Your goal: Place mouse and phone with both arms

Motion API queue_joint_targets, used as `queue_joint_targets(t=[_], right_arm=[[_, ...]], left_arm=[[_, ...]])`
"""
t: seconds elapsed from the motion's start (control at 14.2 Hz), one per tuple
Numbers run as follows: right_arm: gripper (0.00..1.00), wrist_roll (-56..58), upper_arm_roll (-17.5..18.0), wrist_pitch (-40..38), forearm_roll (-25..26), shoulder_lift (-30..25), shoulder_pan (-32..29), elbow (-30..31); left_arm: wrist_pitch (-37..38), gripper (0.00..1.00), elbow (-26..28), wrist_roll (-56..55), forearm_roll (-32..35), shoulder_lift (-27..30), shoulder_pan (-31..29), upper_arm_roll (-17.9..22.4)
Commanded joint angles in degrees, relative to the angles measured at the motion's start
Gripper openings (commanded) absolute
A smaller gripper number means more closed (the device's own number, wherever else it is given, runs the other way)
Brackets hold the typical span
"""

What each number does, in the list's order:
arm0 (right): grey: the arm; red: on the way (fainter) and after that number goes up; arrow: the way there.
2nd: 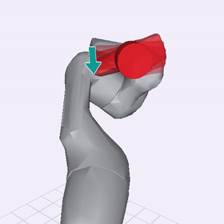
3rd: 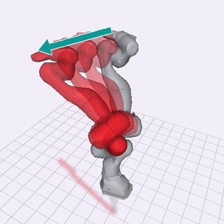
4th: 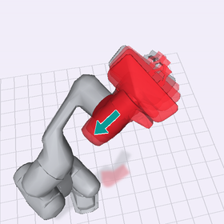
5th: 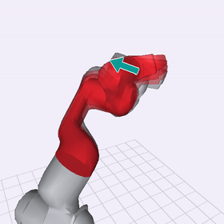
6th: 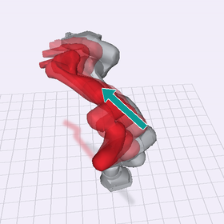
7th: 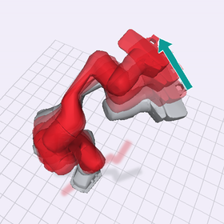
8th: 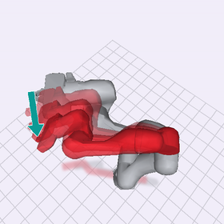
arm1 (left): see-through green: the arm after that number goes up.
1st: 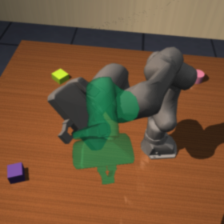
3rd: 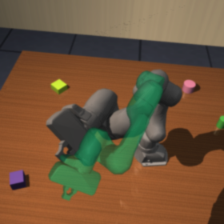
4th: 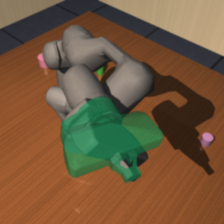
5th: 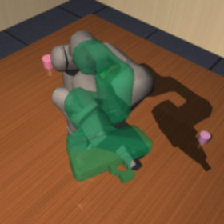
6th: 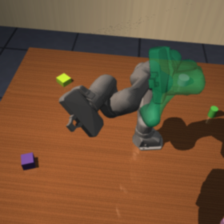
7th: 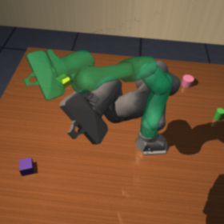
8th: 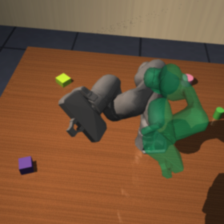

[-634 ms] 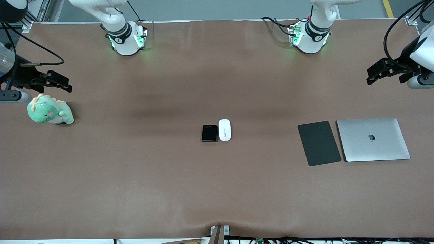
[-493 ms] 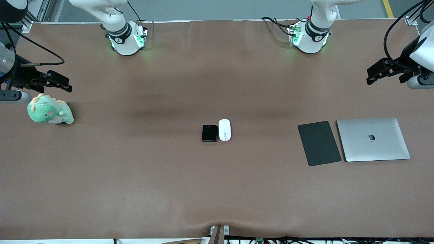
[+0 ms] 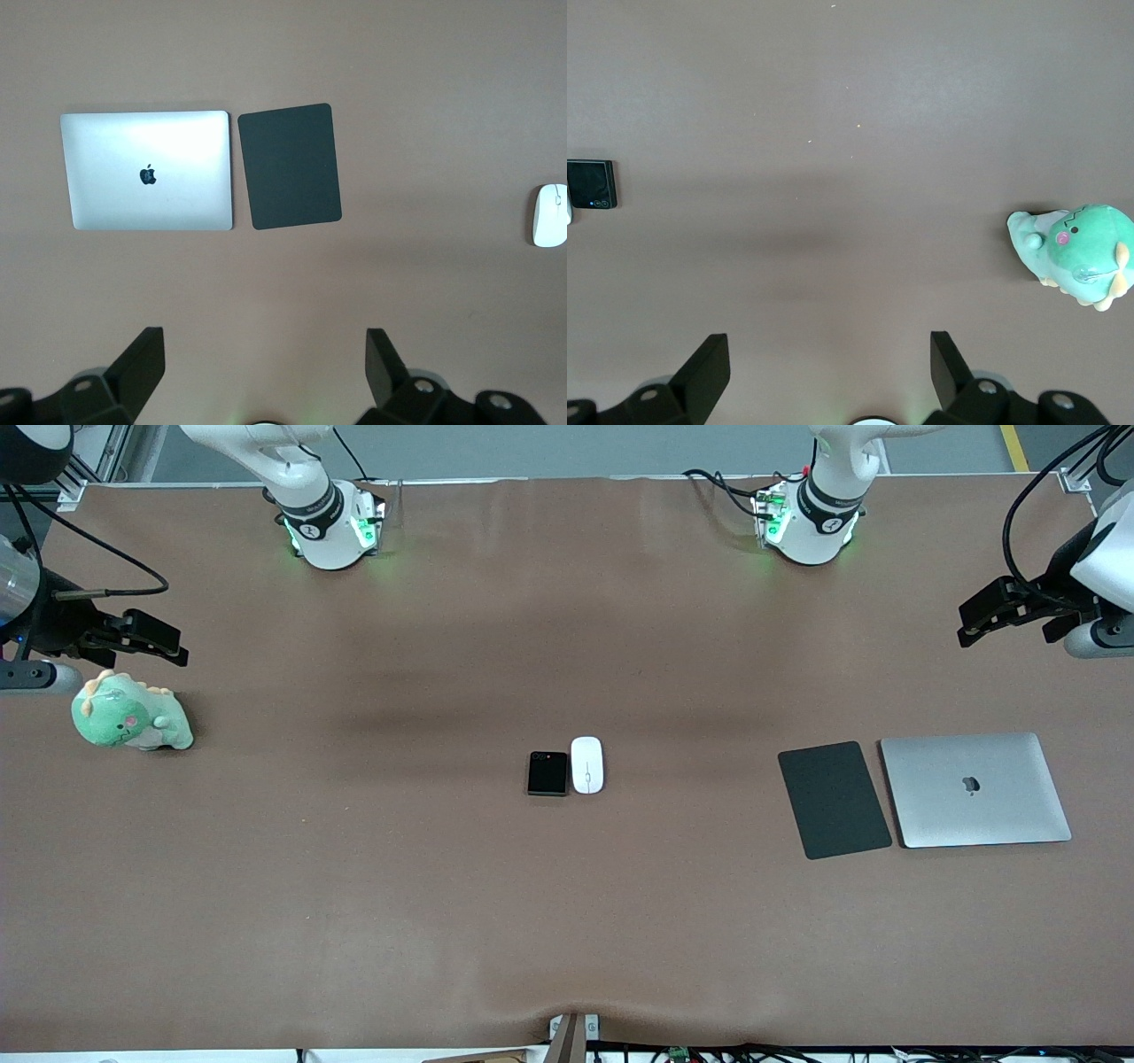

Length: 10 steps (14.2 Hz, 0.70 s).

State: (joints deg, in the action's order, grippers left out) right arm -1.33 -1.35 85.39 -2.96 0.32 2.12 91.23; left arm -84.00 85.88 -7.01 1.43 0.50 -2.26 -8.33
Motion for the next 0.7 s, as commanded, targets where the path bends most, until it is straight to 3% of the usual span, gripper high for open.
queue_joint_targets(t=[0.0, 0.63], right_arm=[[1.00, 0.2, 0.6, 0.2, 0.8, -0.1, -0.7, 0.2], [1.00, 0.2, 0.6, 0.3, 0.7, 0.2, -0.6, 0.2]], left_arm=[[1.1, 1.00, -1.0, -0.3, -0.7, -0.3, -0.1, -0.3], [-2.8, 1.00, 0.0, -1.2, -4.7, -6.4, 0.1, -1.7]])
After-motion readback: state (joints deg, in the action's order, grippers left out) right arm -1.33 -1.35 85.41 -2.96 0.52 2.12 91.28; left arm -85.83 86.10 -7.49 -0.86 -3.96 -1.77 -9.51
